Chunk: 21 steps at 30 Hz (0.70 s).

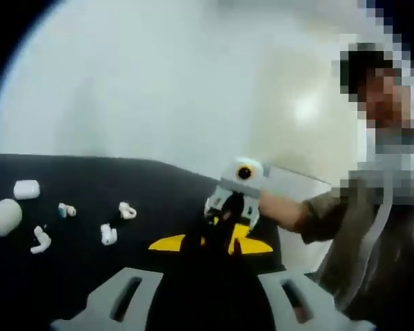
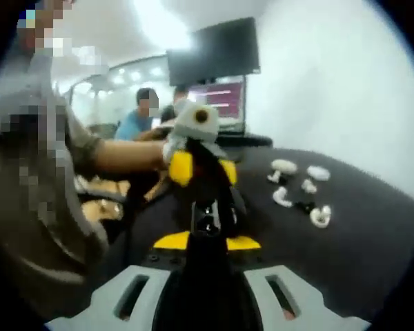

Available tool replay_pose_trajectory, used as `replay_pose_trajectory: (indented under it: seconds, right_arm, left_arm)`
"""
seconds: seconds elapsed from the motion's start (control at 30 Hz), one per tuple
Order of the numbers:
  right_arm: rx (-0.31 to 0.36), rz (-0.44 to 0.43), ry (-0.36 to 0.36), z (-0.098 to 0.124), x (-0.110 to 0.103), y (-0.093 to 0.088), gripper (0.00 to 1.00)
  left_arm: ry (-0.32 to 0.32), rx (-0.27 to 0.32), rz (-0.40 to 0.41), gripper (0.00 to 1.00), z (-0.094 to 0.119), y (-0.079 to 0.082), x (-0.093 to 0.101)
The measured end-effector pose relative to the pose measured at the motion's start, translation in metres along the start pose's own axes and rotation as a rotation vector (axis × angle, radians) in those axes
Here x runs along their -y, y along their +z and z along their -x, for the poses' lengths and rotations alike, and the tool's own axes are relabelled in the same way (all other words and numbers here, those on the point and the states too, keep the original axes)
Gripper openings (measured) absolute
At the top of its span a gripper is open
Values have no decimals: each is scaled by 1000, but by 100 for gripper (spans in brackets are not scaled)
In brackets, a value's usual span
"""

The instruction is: Pick up three earphones and place each one into its charging case using tactile feedback, ensure that each earphone is properly inserted and securely positioned inside the case.

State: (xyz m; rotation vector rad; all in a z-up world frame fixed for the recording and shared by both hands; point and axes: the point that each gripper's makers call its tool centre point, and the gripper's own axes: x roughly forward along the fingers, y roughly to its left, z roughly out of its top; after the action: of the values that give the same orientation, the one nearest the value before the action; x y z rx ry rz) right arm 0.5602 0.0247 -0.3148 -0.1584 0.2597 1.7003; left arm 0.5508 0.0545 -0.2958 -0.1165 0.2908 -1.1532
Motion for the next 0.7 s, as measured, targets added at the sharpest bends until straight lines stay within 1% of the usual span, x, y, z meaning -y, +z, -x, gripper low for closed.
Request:
replay_pose_trajectory:
  seconds: [0.03,0.07,0.1,0.13,0.2,0.23,0.27,0.3,0.33,0.4,0.47,0.5,0.53,0.57,0.63,0.7]
  right_arm:
    - [6,3,-7,1,3,1,18]
    - [8,5,-11,1,2,1,18]
    - [2,26,-11,0,1,0,18]
    - [2,73,-7,-2,-1,0,18]
    - [-4,128,-1,-3,-5,-1,18]
    - [-5,132,-4,-4,-6,-1,18]
    - [-2,133,-6,-3,-6,-1,18]
    - [-2,134,-6,-3,-5,-1,18]
    - [-3,136,-7,-2,-5,-2,18]
    - [-1,154,-7,-1,-5,-2,18]
    - [0,155,-7,-1,-5,-2,18]
    - [9,138,0,1,-5,0,18]
    - [34,118,5,2,-5,4,18]
    - [67,92,1,4,-4,9,18]
    - [92,56,-10,9,2,13,18]
    - [86,50,-18,8,4,12,18]
  left_arm:
    - [7,-7,-38,24,-3,-2,2]
    - [7,-5,-44,24,-4,-2,4]
    - [8,-8,-52,24,-6,-3,5]
    - [10,-17,-62,25,-7,-4,6]
    - [20,-37,-77,26,-10,-7,4]
    - [29,-54,-81,25,-11,-10,2]
    - [44,-84,-87,24,-11,-16,-1]
    - [43,-123,-111,23,-11,-22,-2]
    - [28,-131,-136,23,-13,-23,2]
    - [18,-119,-132,23,-15,-21,4]
    - [18,-121,-128,25,-16,-19,5]
    - [48,-144,-138,25,-14,-20,2]
    - [74,-168,-180,25,-13,-19,-1]
    - [101,-175,-221,25,-13,-16,-4]
    - [101,-181,-265,22,-15,-12,-4]
    - [86,-178,-261,14,-18,-11,-8]
